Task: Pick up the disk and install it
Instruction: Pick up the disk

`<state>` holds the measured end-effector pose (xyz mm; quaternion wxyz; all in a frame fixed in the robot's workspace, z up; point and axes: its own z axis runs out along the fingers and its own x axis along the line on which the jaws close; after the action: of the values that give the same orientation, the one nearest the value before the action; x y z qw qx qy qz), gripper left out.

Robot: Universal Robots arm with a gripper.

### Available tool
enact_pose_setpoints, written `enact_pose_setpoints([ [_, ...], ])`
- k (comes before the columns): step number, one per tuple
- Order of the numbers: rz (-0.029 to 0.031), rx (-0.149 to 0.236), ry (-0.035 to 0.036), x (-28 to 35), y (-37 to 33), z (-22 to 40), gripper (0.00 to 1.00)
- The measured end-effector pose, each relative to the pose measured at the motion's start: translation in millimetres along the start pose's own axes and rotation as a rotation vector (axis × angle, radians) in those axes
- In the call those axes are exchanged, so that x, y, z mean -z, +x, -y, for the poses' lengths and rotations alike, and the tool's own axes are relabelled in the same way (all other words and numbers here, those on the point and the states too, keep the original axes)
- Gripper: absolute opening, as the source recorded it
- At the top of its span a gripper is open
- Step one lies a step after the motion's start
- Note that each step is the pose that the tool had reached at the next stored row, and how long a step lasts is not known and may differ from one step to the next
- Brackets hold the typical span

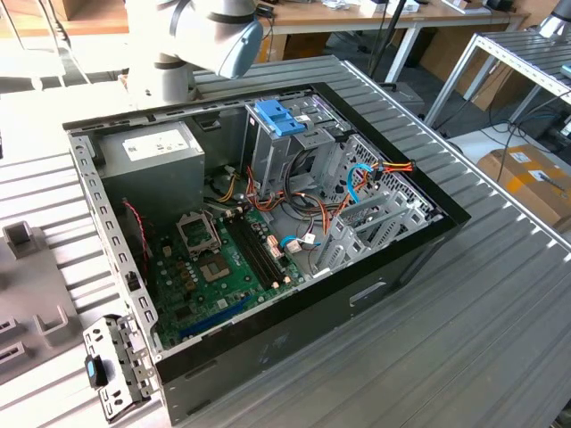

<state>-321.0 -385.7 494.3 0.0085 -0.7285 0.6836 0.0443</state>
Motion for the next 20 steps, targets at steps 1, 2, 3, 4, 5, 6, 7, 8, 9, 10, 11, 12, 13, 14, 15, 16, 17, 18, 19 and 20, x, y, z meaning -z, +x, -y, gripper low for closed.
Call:
enact_pose_setpoints([
  [1,0.0000,0.000,0.0000,0.0,0.1,1.1,0.37],
  [2,0.0000,0.000,0.0000,0.0,0.2,2.7,0.37],
  [3,0.0000,0.000,0.0000,0.0,0.3,3.7,0.37],
  [4,0.0000,0.000,0.0000,0.0,0.3,4.7,0.37],
  [5,0.0000,0.000,0.0000,0.0,0.4,5.8,0.37],
  [6,0.0000,0.000,0.0001,-0.1,0.6,7.3,0.37],
  [7,0.0000,0.000,-0.0001,-0.1,0.9,9.3,0.37],
  [8,0.0000,0.000,-0.0001,-0.2,1.4,10.7,0.37],
  [9,0.0001,0.000,-0.0001,-0.4,2.4,12.2,0.37],
  [10,0.0000,0.000,-0.0001,-0.4,3.6,13.1,0.37],
  [11,-0.0009,0.000,-0.0005,-0.4,5.9,14.7,0.37],
  [12,-0.0028,0.000,-0.0005,-0.5,8.6,15.8,0.37],
  [13,-0.0059,0.000,-0.0007,-0.4,10.1,16.0,0.37],
  [14,-0.0090,-0.001,-0.0009,-0.5,11.2,16.1,0.37],
  [15,-0.0117,-0.003,-0.0008,-1.2,12.7,16.0,0.37],
  [16,-0.0128,-0.006,-0.0007,-1.6,13.1,16.0,0.37],
  [17,-0.0137,-0.012,-0.0005,-2.0,13.2,16.0,0.37],
  [18,-0.0145,-0.023,0.0003,-2.8,13.4,16.1,0.37],
  [19,-0.0154,-0.031,0.0009,-3.3,13.5,16.1,0.37],
  [20,-0.0183,-0.037,0.0012,-3.7,13.6,16.3,0.37],
])
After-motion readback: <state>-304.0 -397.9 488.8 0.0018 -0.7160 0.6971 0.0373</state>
